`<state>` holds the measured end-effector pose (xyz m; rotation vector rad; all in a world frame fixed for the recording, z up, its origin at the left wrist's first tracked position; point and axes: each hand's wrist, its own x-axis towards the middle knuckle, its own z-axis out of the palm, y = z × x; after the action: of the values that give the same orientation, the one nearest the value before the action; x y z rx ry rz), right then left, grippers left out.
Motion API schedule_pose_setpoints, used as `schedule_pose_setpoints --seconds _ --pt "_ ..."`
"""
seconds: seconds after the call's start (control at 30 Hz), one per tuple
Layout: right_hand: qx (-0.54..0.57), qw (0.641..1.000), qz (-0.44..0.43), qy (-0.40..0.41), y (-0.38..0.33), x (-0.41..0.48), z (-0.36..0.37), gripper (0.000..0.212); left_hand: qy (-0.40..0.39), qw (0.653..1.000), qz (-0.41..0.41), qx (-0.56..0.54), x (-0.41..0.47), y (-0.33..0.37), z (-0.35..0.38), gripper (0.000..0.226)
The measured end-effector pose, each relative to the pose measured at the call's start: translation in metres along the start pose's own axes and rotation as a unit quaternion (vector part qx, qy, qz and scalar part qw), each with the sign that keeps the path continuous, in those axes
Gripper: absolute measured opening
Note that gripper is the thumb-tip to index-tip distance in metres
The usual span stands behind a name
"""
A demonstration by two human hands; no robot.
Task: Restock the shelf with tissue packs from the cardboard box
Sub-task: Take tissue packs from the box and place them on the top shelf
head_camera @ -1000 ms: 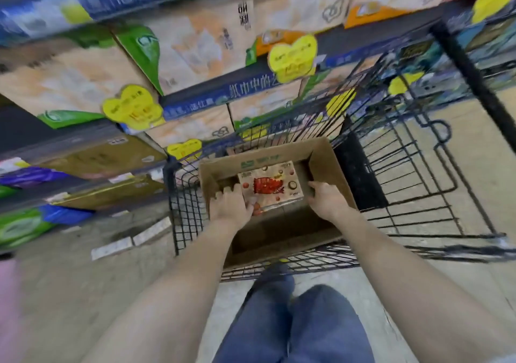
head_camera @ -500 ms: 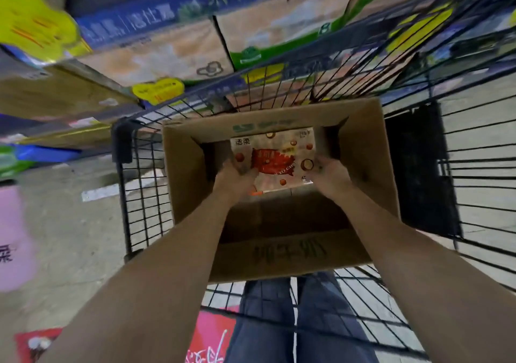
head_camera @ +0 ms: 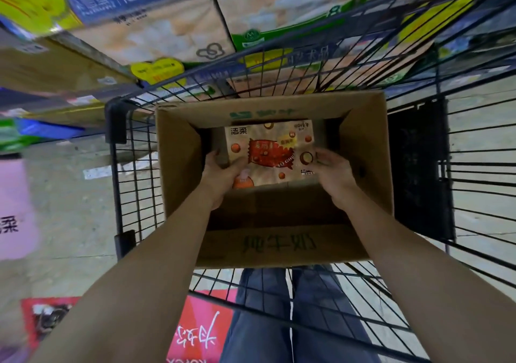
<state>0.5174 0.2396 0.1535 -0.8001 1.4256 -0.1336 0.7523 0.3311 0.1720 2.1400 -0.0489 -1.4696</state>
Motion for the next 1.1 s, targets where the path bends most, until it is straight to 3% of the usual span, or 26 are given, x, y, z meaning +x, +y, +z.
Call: schedule_pose_setpoints --seconds 0.17,0.3,0.47,0.67,0.83,1.0,1.1 --pt "-0.013 0.999 0.000 -0.033 -0.004 0.016 -0.005 0.029 -0.007 1.000 0.000 0.004 -0.001 0.002 -0.023 0.083" --pt "-0.050 0.998 -0.003 0.027 0.001 0.039 -0.001 0.042 0.011 1.000 0.018 -0.014 -0.006 0.001 -0.036 0.071" --pt "-0.093 0.995 0.036 -0.013 0.031 0.086 0.004 0.071 0.019 0.999 0.034 -0.017 -0.010 -0.009 -0.042 0.069" --pt "-0.003 0.998 0.055 -0.003 0.013 0.077 0.005 0.046 0.034 0.998 0.047 -0.017 -0.003 -0.016 -0.039 0.066" --pt "0.078 0.995 0.048 -0.045 0.010 0.080 0.001 0.057 0.046 0.997 0.067 -0.009 0.003 -0.024 -0.035 0.065" --pt "0.014 0.997 0.055 -0.053 0.012 0.086 0.007 0.066 0.074 0.994 0.073 0.026 0.012 -0.033 -0.027 0.060" --pt "0.008 0.996 0.073 -0.056 0.018 0.085 0.011 0.057 0.083 0.994 0.064 0.026 0.017 -0.041 -0.022 0.054"
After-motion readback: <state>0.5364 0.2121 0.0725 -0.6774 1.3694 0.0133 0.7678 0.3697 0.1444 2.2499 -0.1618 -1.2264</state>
